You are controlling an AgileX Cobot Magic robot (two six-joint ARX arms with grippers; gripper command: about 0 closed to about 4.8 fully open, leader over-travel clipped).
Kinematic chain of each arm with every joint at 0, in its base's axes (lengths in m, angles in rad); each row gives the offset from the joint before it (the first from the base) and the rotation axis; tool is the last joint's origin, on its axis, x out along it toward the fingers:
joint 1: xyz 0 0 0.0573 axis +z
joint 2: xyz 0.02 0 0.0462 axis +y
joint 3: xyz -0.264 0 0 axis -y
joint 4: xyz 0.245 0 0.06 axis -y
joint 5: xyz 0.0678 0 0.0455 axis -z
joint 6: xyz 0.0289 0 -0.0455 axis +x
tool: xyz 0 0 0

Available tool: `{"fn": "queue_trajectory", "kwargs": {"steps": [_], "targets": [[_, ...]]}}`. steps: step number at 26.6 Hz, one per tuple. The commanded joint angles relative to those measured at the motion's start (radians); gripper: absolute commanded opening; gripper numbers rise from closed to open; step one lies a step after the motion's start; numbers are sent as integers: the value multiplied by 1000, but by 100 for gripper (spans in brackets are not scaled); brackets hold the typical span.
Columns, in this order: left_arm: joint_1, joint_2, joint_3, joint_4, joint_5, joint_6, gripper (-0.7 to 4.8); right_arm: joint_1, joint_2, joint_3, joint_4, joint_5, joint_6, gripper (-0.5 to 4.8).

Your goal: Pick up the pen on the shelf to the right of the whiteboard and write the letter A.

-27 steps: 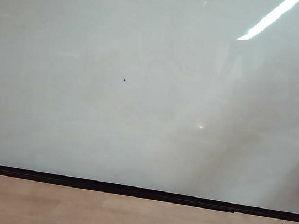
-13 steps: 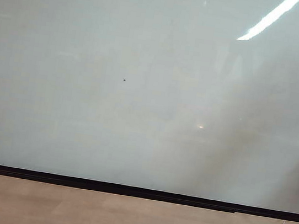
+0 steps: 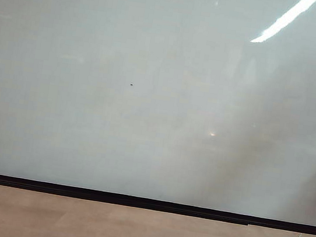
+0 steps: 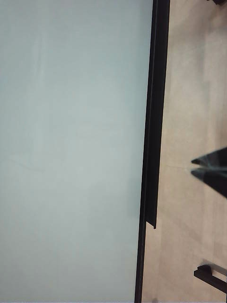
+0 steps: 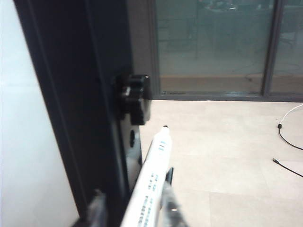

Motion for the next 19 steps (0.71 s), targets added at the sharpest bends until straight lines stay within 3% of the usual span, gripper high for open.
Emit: {"fn": "queue_trajectory", "kwargs": {"steps": [1, 4, 5, 6, 8, 12, 19], "targets": [[0, 0, 3, 9, 3, 4, -4, 0, -4, 3, 12, -2, 1, 150], [0, 0, 3, 9, 3, 4, -4, 0, -4, 3, 20, -6, 1, 133], [0, 0, 3, 9, 3, 4, -4, -1, -5, 3, 26, -7, 2, 65], [0, 0, 3, 9, 3, 4, -5, -1, -5, 3, 27, -7, 2, 29], [0, 0, 3, 9, 4, 4, -5, 0, -5, 3, 28, -11, 2, 5], [0, 0, 3, 9, 3, 4, -4, -2, -5, 3, 33, -15, 2, -1], [0, 0, 3, 9, 3, 4, -4, -8, -21, -6, 37, 86, 1, -1]]}}
